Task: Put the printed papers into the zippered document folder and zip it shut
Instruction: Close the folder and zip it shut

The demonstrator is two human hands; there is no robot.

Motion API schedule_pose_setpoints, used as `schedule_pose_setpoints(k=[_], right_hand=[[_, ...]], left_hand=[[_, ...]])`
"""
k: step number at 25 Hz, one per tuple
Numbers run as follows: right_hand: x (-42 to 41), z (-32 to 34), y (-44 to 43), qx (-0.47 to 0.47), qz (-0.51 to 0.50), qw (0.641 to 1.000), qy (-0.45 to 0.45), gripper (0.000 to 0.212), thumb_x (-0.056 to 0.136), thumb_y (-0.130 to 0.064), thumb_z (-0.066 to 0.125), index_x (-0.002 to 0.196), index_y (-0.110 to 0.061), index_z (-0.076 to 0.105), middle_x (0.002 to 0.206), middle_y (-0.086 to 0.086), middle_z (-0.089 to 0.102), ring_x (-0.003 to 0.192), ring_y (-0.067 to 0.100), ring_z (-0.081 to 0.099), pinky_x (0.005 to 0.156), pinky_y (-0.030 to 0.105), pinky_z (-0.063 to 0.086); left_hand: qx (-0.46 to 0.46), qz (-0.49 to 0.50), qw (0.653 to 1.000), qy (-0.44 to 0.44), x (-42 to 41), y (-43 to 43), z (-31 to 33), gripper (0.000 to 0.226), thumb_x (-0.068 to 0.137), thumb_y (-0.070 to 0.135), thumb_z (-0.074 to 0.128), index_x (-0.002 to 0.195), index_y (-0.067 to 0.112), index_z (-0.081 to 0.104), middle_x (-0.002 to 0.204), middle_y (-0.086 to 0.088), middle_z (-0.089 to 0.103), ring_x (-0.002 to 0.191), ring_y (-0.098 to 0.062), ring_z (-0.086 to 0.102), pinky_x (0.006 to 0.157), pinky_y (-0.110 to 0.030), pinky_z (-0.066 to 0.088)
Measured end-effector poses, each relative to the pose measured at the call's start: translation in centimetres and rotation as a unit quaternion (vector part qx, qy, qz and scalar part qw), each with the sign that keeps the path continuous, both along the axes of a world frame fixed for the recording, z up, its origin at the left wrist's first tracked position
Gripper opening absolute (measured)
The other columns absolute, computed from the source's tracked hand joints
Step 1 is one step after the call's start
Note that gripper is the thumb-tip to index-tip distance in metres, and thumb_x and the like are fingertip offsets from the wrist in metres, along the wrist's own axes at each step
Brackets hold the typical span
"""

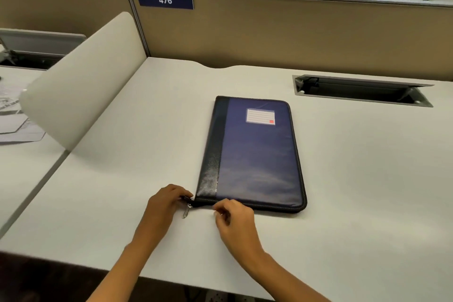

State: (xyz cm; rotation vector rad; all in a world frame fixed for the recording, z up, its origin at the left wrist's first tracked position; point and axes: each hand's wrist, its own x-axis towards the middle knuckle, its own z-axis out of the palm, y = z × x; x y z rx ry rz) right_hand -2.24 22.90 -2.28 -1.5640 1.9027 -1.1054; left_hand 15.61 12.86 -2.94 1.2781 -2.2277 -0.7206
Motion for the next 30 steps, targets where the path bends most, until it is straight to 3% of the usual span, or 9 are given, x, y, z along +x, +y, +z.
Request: schedule_pose_setpoints(k=[5, 9, 13, 15, 17, 20, 22, 26, 30], right_hand=[[3.6, -0.3, -2.6, 0.078, 0.019, 0.996, 0.042, 0.026, 0.084, -0.036, 0.066, 0.086, -0.01, 0.069, 0.084, 0.004, 0.07, 0.077, 0.015, 0.062, 0.073, 0.03, 0.051], [5.1, -0.2, -3.7, 0.098, -0.012, 0.989, 0.111, 0.036, 0.084, -0.045, 0.06, 0.083, -0.009, 0.066, 0.087, 0.008, 0.068, 0.083, 0.024, 0.061, 0.065, 0.03, 0.04], [5.5, 0.0, -3.7, 0.104, -0.004, 0.985, 0.138, 0.023, 0.089, -0.029, 0.055, 0.088, -0.007, 0.062, 0.093, 0.009, 0.065, 0.087, 0.025, 0.06, 0.065, 0.027, 0.033], [5.7, -0.2, -3.5, 0.066, -0.01, 0.985, 0.156, 0.013, 0.081, -0.02, 0.063, 0.076, -0.008, 0.062, 0.079, 0.008, 0.064, 0.072, 0.024, 0.062, 0.057, 0.028, 0.037], [5.8, -0.9, -3.3, 0.037, -0.019, 0.983, 0.176, 0.012, 0.073, -0.015, 0.07, 0.067, -0.01, 0.061, 0.066, 0.006, 0.062, 0.056, 0.022, 0.061, 0.047, 0.024, 0.04], [5.5, -1.4, -3.0, 0.037, 0.01, 0.986, 0.163, 0.01, 0.082, -0.013, 0.064, 0.074, -0.009, 0.063, 0.071, 0.008, 0.063, 0.061, 0.022, 0.061, 0.051, 0.027, 0.044], [5.0, -1.5, -2.7, 0.009, 0.022, 0.981, 0.192, 0.015, 0.076, -0.009, 0.072, 0.068, -0.013, 0.06, 0.064, 0.002, 0.06, 0.054, 0.015, 0.057, 0.046, 0.023, 0.043], [3.3, -1.4, -2.1, -0.008, 0.023, 0.967, 0.254, 0.03, 0.062, -0.002, 0.08, 0.062, -0.016, 0.053, 0.059, -0.002, 0.055, 0.049, 0.012, 0.051, 0.042, 0.021, 0.037], [1.2, -1.1, -1.4, -0.011, 0.024, 0.952, 0.304, 0.033, 0.056, 0.003, 0.081, 0.059, -0.015, 0.052, 0.057, -0.002, 0.053, 0.047, 0.012, 0.047, 0.043, 0.019, 0.028]], left_hand=[[0.004, 0.036, 0.999, -0.039, 0.3, 0.4, 0.1, 0.019, 0.082, 0.003, 0.061, 0.081, 0.02, 0.071, 0.079, 0.004, 0.064, 0.081, -0.017, 0.052, 0.067, -0.016, 0.036], [0.001, 0.052, 0.998, -0.022, 0.5, 0.8, -0.1, 0.015, 0.078, 0.006, 0.061, 0.077, 0.015, 0.072, 0.069, 0.013, 0.057, 0.08, -0.018, 0.051, 0.065, -0.014, 0.034], [0.008, 0.041, 0.999, -0.004, 0.6, 0.7, -0.1, 0.018, 0.073, 0.016, 0.055, 0.075, 0.016, 0.073, 0.069, 0.013, 0.06, 0.078, -0.008, 0.049, 0.066, -0.014, 0.038], [0.02, 0.037, 0.999, 0.011, 0.6, 0.6, -0.1, 0.019, 0.073, 0.017, 0.053, 0.075, 0.021, 0.071, 0.069, 0.015, 0.063, 0.082, -0.006, 0.05, 0.07, -0.013, 0.039], [0.027, 0.038, 0.999, 0.026, 0.7, 0.5, -0.2, 0.019, 0.074, 0.017, 0.053, 0.076, 0.025, 0.069, 0.085, 0.018, 0.063, 0.082, -0.004, 0.052, 0.071, -0.013, 0.039], [0.0, 0.039, 0.999, 0.012, 0.6, 0.5, -0.3, 0.019, 0.075, 0.012, 0.054, 0.076, 0.023, 0.07, 0.068, 0.021, 0.059, 0.079, -0.005, 0.05, 0.069, -0.011, 0.038], [-0.028, 0.036, 0.999, -0.004, 0.6, 0.4, -0.3, 0.018, 0.074, 0.011, 0.055, 0.075, 0.02, 0.07, 0.07, 0.026, 0.054, 0.074, -0.006, 0.047, 0.065, -0.012, 0.037], [-0.05, 0.045, 0.998, -0.02, 0.7, 0.1, -0.6, 0.024, 0.074, -0.004, 0.065, 0.073, 0.019, 0.071, 0.068, 0.008, 0.062, 0.069, -0.017, 0.051, 0.061, -0.018, 0.035], [-0.047, 0.059, 0.997, -0.013, 0.5, 0.2, -0.4, 0.027, 0.075, -0.01, 0.068, 0.074, 0.017, 0.072, 0.067, 0.006, 0.061, 0.07, -0.018, 0.05, 0.067, -0.011, 0.033]])
